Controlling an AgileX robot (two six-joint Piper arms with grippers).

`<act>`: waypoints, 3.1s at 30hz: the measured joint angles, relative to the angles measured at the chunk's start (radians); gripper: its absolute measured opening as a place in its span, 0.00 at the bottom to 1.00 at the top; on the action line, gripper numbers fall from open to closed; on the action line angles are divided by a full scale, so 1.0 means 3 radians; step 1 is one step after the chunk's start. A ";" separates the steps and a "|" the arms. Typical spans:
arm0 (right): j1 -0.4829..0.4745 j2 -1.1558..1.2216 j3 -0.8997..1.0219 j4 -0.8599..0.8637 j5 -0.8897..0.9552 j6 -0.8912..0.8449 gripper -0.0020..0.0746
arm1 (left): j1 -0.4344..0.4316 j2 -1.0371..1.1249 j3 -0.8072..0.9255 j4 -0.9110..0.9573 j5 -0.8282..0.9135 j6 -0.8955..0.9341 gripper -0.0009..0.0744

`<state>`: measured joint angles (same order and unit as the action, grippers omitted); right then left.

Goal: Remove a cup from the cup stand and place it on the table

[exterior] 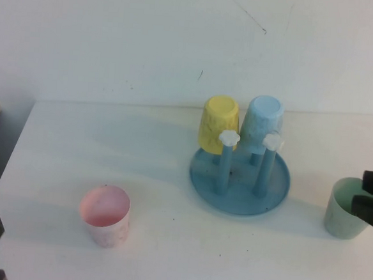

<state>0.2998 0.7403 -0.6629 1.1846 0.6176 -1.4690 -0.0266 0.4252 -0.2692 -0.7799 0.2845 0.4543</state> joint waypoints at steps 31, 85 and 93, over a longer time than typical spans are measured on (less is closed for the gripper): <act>0.0000 -0.0457 0.0341 0.0838 -0.0659 -0.1334 0.25 | 0.0000 -0.0010 0.0368 -0.0084 0.1777 -0.0026 0.01; -0.1067 -0.2509 0.2301 -0.4311 -0.0887 0.4988 0.25 | 0.0000 -0.0031 0.0368 -0.0047 0.1931 -0.0026 0.01; -0.1067 -0.2509 0.2301 -0.4305 -0.0887 0.5128 0.25 | 0.0000 -0.0031 0.0368 -0.0047 0.1931 -0.0026 0.01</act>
<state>-0.0203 -0.0124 0.0274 -0.1070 0.3515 0.0694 -0.0266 0.4160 -0.1588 -0.7941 0.8638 0.4464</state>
